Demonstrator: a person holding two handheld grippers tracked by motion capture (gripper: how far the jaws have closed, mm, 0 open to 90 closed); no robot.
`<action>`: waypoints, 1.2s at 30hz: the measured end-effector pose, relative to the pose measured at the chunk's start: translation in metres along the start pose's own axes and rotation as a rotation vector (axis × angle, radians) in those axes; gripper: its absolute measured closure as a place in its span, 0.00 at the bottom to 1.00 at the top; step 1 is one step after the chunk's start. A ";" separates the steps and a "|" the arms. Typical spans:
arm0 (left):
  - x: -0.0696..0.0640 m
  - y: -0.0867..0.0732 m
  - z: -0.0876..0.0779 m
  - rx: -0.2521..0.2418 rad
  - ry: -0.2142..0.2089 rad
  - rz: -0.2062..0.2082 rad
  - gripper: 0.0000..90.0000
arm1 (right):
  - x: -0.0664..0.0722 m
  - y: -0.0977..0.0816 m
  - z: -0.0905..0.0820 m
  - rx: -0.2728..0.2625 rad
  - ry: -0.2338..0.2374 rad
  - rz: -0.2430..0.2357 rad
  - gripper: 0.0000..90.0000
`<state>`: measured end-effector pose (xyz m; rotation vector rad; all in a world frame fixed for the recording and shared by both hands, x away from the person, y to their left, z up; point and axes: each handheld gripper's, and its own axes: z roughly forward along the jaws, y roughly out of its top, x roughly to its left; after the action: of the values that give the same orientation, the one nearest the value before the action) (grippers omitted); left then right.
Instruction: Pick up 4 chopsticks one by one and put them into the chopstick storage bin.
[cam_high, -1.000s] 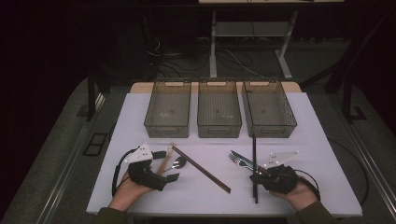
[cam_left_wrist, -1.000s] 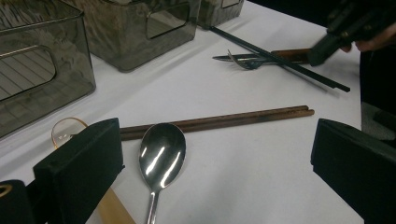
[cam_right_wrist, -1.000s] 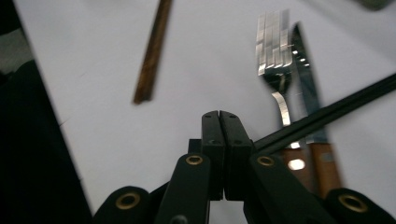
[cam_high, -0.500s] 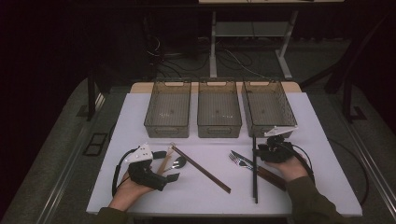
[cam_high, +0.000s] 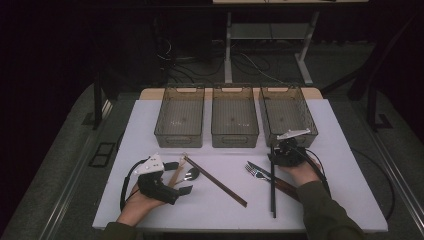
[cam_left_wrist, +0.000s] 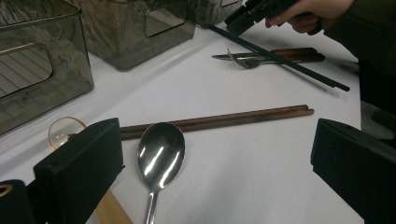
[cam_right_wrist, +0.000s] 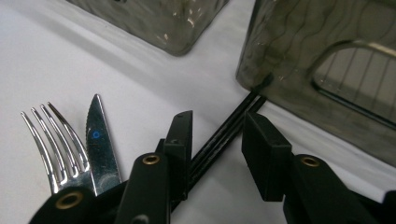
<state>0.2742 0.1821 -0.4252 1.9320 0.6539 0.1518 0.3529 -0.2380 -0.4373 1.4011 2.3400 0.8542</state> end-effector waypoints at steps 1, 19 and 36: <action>0.000 0.000 0.000 0.000 0.000 0.000 0.02 | 0.001 0.000 0.001 0.005 -0.008 -0.004 0.72; 0.000 0.000 0.001 0.001 -0.006 0.001 0.02 | 0.011 -0.007 -0.004 0.038 0.007 0.005 0.79; -0.001 0.000 0.000 -0.002 -0.006 0.002 0.02 | 0.015 -0.011 -0.013 0.005 0.028 -0.005 0.72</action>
<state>0.2740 0.1814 -0.4251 1.9306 0.6470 0.1478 0.3309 -0.2339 -0.4328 1.3937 2.3667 0.8723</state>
